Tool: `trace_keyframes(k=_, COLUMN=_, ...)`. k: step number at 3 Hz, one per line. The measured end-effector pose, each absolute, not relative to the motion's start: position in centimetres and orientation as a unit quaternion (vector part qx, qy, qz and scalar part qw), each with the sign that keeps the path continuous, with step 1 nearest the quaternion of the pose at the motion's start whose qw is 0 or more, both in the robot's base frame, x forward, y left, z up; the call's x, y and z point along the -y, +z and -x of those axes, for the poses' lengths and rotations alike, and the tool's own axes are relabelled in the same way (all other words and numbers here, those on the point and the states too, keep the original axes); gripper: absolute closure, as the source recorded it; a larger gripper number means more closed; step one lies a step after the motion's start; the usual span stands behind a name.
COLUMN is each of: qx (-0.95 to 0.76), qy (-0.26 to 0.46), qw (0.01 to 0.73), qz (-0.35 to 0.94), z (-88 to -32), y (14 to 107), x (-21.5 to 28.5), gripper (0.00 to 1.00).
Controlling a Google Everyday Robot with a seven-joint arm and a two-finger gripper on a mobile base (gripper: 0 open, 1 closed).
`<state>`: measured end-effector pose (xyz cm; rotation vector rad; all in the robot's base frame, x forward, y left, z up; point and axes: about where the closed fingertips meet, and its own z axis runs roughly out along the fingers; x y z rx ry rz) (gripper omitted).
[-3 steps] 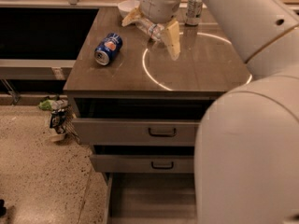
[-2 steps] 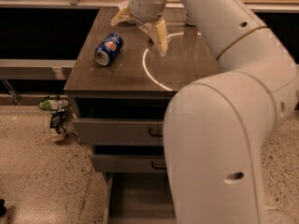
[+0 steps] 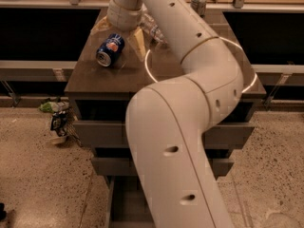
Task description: Place pepsi can into bottom drawer
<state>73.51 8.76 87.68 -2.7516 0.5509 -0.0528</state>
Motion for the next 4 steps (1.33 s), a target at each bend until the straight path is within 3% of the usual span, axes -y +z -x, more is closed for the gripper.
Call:
trace_keyframes(k=1, qx=-0.17, qy=-0.014, qw=0.146, qz=0.974, z=-74.5, y=85.0, x=-11.3, gripper=0.0)
trace_keyframes(k=2, qx=-0.146, qy=-0.013, qw=0.117, qz=0.982, z=-75.2, y=82.5, x=-12.8, gripper=0.25)
trace_keyframes(k=3, qx=-0.146, qy=-0.013, qw=0.116, qz=0.982, z=-75.2, y=82.6, x=-12.8, gripper=0.32)
trace_keyframes(k=4, qx=-0.146, qy=-0.013, qw=0.116, qz=0.982, z=-75.2, y=82.7, x=-12.7, gripper=0.33)
